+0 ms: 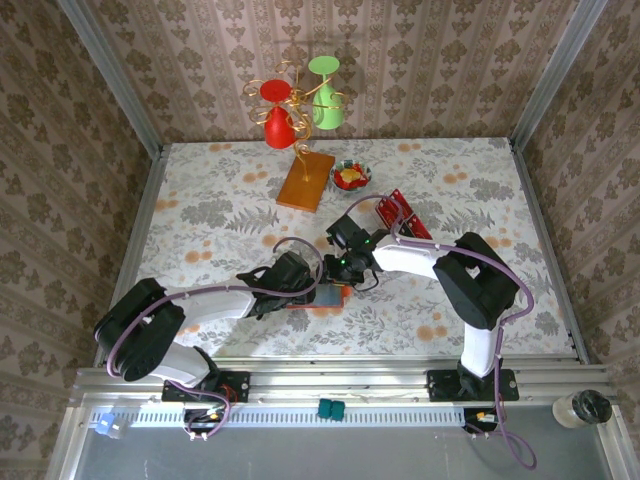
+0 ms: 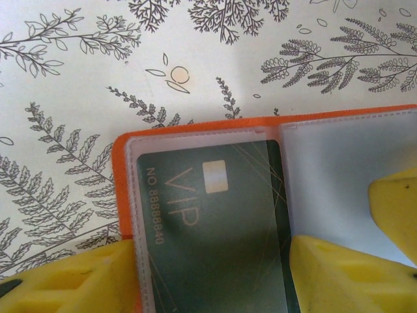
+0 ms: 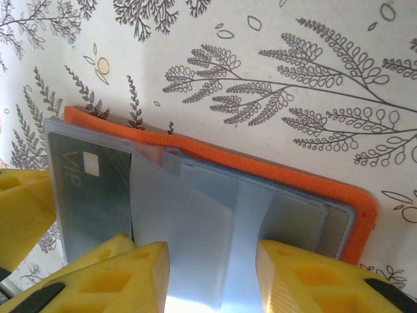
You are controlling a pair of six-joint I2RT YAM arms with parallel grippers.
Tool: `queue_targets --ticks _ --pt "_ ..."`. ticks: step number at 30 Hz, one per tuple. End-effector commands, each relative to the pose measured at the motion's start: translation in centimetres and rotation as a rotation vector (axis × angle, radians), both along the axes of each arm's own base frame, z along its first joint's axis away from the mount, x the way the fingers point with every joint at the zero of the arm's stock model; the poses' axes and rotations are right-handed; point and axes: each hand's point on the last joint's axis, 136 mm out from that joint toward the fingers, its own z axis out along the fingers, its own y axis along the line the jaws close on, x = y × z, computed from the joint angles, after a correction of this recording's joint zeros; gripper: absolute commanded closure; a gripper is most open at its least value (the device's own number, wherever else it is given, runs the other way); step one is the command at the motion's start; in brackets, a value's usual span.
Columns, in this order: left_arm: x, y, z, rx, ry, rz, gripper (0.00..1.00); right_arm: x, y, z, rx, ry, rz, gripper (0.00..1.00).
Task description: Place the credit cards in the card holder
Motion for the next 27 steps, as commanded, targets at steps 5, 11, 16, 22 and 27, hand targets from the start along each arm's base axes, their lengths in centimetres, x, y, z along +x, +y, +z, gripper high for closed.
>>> queue_targets --ticks 5,11,16,22,27 --pt "-1.5 1.2 -1.8 0.050 0.056 -0.013 0.38 0.0 -0.1 -0.1 0.005 0.006 -0.020 0.55" --pt "-1.4 1.2 -1.3 0.045 0.046 -0.011 0.37 0.2 1.3 1.1 0.103 0.024 -0.011 0.60" --pt "-1.0 1.0 0.5 0.021 0.010 -0.011 0.34 0.2 2.3 3.1 0.174 0.023 -0.005 0.60" --pt "-0.3 1.7 3.3 -0.025 -0.043 0.017 0.31 0.1 2.6 4.8 0.201 0.006 -0.008 0.57" --pt "0.0 3.5 5.1 -0.061 -0.081 0.063 0.29 -0.5 3.4 5.6 0.217 0.006 -0.001 0.56"
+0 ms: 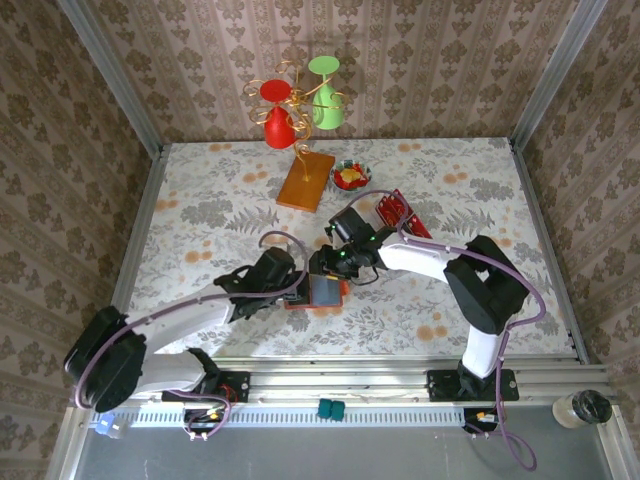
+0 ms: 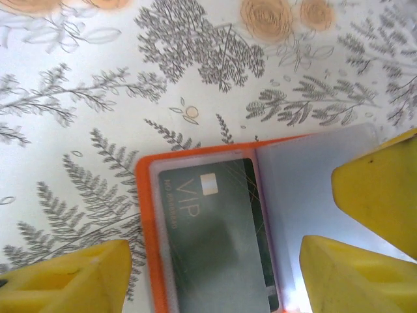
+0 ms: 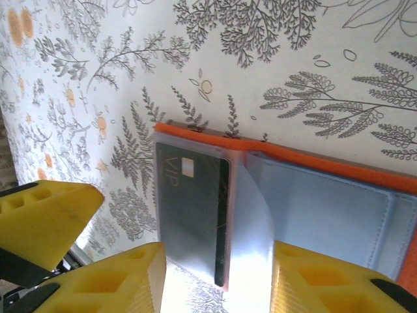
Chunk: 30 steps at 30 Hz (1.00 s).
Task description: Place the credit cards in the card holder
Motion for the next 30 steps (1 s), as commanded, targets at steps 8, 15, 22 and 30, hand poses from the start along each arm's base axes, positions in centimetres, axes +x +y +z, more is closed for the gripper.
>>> queue_targets --ticks 8,15,22,30 --pt "0.1 4.4 1.1 -0.007 -0.017 0.084 0.29 -1.3 3.6 2.7 0.065 -0.006 0.046 0.51" --pt "0.2 5.3 1.3 -0.012 -0.022 0.103 0.29 -1.4 5.8 1.5 0.058 0.017 0.070 0.51" --pt "0.3 5.8 1.6 -0.015 -0.025 0.115 0.29 -1.0 6.9 -1.0 0.051 0.048 0.074 0.51" --pt "0.1 6.0 1.1 -0.012 -0.011 0.121 0.29 -1.1 7.0 -1.9 0.053 0.063 0.083 0.52"
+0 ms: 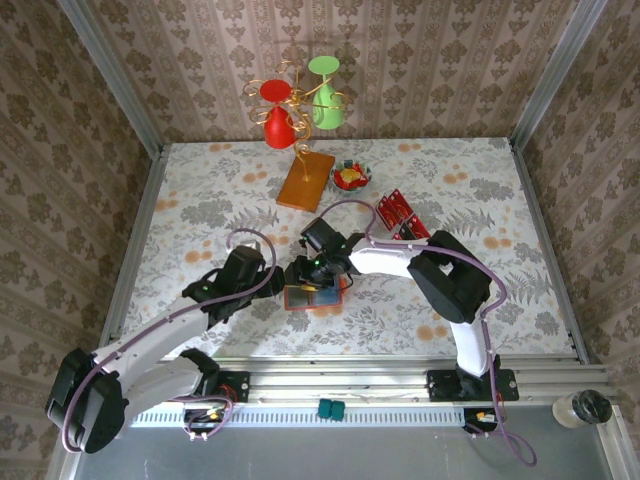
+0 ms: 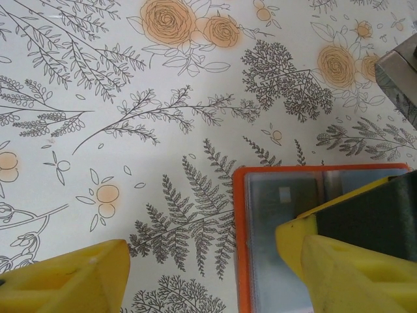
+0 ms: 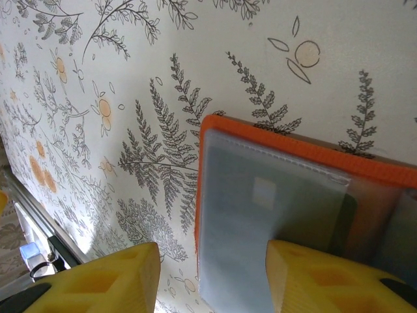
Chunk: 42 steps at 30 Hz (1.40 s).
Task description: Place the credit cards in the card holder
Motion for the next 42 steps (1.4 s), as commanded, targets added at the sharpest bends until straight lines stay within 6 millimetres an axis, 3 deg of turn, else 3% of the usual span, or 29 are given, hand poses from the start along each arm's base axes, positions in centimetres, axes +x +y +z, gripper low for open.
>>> queue_targets --ticks 1,5,10,12,22,42 --pt "-0.4 0.3 -0.4 0.004 0.008 -0.007 0.29 0.2 0.7 1.1 0.037 -0.003 0.006 0.52" --pt "-0.5 0.4 -0.8 0.009 0.017 -0.007 0.29 0.4 -0.1 1.3 0.032 -0.012 -0.002 0.58" --pt "-0.5 0.3 -1.4 0.016 0.032 -0.008 0.29 0.4 -1.2 0.8 -0.001 -0.020 -0.002 0.84" --pt "-0.5 0.3 -1.6 0.016 0.036 -0.010 0.29 0.3 -1.5 0.6 -0.014 -0.020 0.000 0.89" --pt "-0.8 -0.3 -2.9 0.020 0.066 -0.027 0.29 0.4 -1.5 -1.5 -0.050 0.009 -0.003 0.91" --pt "-2.1 -2.4 -6.3 0.065 0.123 -0.086 0.28 0.3 -1.5 -2.1 -0.056 0.027 -0.008 0.90"
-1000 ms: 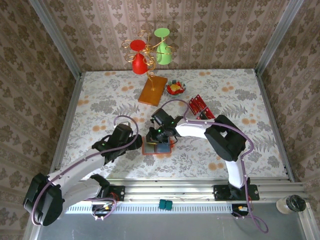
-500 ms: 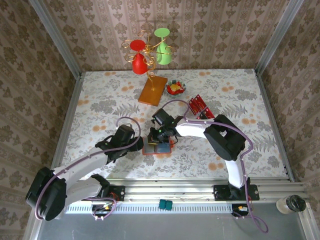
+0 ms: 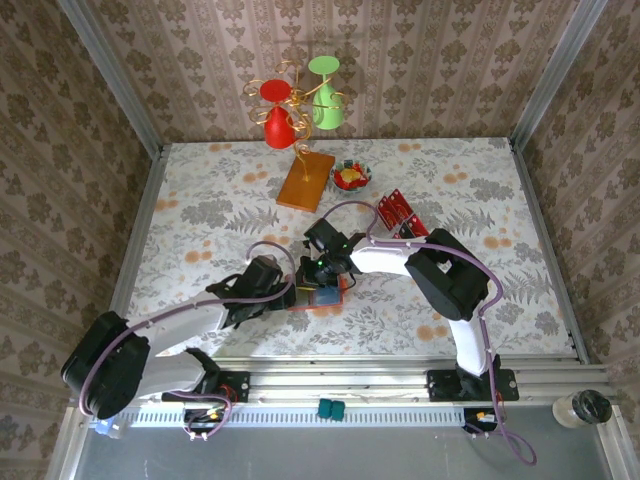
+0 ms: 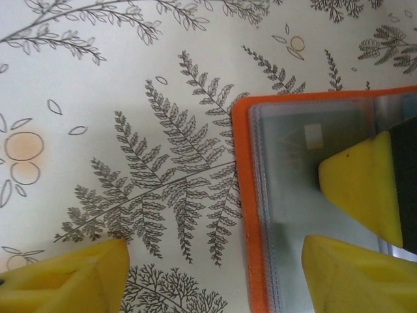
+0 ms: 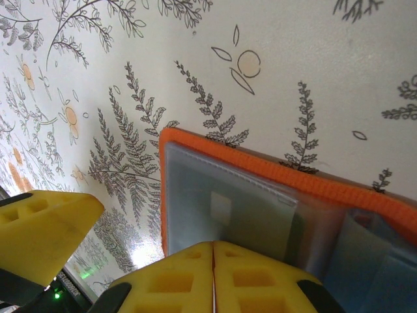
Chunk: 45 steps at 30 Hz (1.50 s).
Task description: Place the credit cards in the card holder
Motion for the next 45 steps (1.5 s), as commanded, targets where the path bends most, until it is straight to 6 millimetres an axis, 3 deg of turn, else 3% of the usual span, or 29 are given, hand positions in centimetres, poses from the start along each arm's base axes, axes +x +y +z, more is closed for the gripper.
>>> queue_targets --ticks 1,5,11,17,23,30,33,39,45 --pt "-0.1 -0.1 -0.5 0.010 0.000 0.007 0.28 -0.1 -0.4 -0.6 -0.025 0.014 0.003 0.90" --pt "-0.5 0.1 -1.1 0.024 0.008 0.006 0.28 0.1 -0.3 0.0 -0.013 0.005 0.001 0.90" --pt "-1.0 0.4 -2.1 0.046 0.028 0.004 0.29 1.0 -0.4 2.8 0.032 -0.029 -0.024 0.87" --pt "-1.1 0.5 -2.3 0.055 0.028 0.004 0.29 2.8 -3.1 7.2 0.054 -0.113 -0.079 0.79" --pt "-1.1 0.3 -2.5 0.060 0.032 0.000 0.29 4.3 -9.2 10.0 -0.093 -0.235 -0.126 0.68" --pt "-1.1 0.3 -2.5 0.061 0.030 -0.001 0.29 5.2 -19.5 9.6 -0.509 -0.335 -0.111 0.64" --pt "-1.1 0.4 -2.5 0.063 0.030 0.001 0.29 5.3 -22.6 9.4 -0.650 -0.351 -0.082 0.64" --pt "-1.1 0.4 -2.3 0.066 0.028 0.002 0.29 5.4 -26.1 9.8 -0.856 -0.390 -0.019 0.64" --pt "-1.1 0.4 -2.3 0.067 0.029 0.001 0.29 5.7 -27.2 9.9 -0.938 -0.406 0.012 0.64"
